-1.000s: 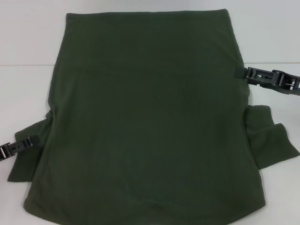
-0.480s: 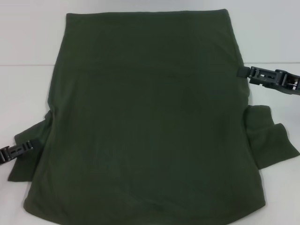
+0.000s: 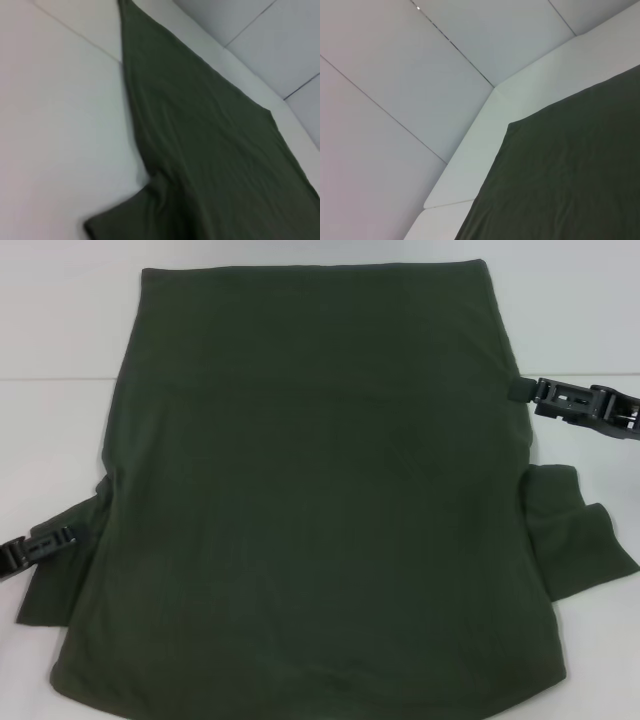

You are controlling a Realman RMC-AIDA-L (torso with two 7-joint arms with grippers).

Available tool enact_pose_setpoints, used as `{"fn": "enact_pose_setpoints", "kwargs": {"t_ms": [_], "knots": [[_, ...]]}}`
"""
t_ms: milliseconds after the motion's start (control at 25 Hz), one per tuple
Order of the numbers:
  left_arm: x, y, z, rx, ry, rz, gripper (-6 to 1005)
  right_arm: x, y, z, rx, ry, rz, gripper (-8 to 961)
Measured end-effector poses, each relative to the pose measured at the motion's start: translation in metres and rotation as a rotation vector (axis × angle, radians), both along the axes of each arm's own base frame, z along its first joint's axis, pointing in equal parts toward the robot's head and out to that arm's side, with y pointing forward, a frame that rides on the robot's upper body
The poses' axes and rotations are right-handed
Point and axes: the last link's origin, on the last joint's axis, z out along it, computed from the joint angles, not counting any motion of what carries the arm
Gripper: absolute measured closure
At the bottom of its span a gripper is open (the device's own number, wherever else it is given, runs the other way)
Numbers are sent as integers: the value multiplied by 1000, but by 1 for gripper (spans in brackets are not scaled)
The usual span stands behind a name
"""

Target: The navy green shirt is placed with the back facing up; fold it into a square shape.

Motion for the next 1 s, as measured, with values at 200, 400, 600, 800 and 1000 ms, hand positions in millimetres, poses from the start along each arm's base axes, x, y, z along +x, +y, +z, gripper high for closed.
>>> {"fn": "enact_pose_setpoints", "kwargs": {"t_ms": [200,400,600,800,1000], "knots": [[1,6,6,8,22,-10,66,1,0,1,5,3,-5,12],[-3,5,12,31,28,3,66,1,0,2,8,9,-6,12],[-4,6,5,23,42,12,66,1,0,2,11,10,-7,12],[-4,1,-5,1,23,18,67,-1,0,3,13,20,-1,12],[-9,-9,-5,11,7,45,67,0,0,3,12,22,-1,12]]}}
